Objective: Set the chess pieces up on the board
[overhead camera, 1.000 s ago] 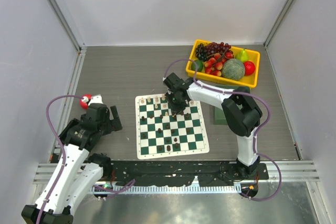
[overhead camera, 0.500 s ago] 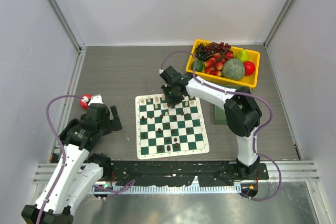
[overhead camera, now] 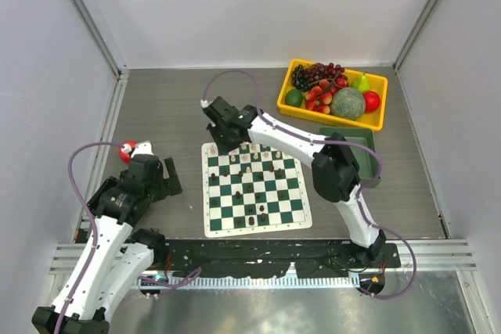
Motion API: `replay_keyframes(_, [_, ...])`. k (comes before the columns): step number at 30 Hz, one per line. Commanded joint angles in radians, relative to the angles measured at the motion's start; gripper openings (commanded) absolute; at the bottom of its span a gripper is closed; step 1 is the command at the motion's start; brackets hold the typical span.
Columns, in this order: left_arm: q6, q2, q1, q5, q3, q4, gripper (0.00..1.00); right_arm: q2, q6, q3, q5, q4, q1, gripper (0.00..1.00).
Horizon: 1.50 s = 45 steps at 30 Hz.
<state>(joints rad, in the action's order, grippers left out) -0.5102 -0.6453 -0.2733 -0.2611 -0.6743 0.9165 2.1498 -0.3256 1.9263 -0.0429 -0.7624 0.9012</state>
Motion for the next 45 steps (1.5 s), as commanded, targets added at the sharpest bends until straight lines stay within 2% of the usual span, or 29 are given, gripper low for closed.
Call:
replay_keyframes(1, [0.019,0.010,0.005,-0.001,0.001,-0.044,0.99,0.057,0.014,0.095,-0.031,-0.057,0.013,0.22])
replay_keyframes(33, [0.022,0.015,0.005,0.005,0.001,-0.045,0.99,0.254,0.030,0.254,-0.048,-0.120,0.024,0.23])
replay_keyframes(37, [0.022,0.016,0.003,0.005,0.001,-0.048,0.99,0.251,0.034,0.252,-0.052,-0.120,0.025,0.27])
replay_keyframes(42, [0.022,0.016,0.005,0.003,0.001,-0.047,0.99,0.245,0.025,0.270,-0.012,-0.123,0.024,0.38])
replay_keyframes(45, [0.021,0.016,0.005,0.003,-0.001,-0.045,0.99,0.233,0.022,0.281,-0.008,-0.126,0.024,0.38])
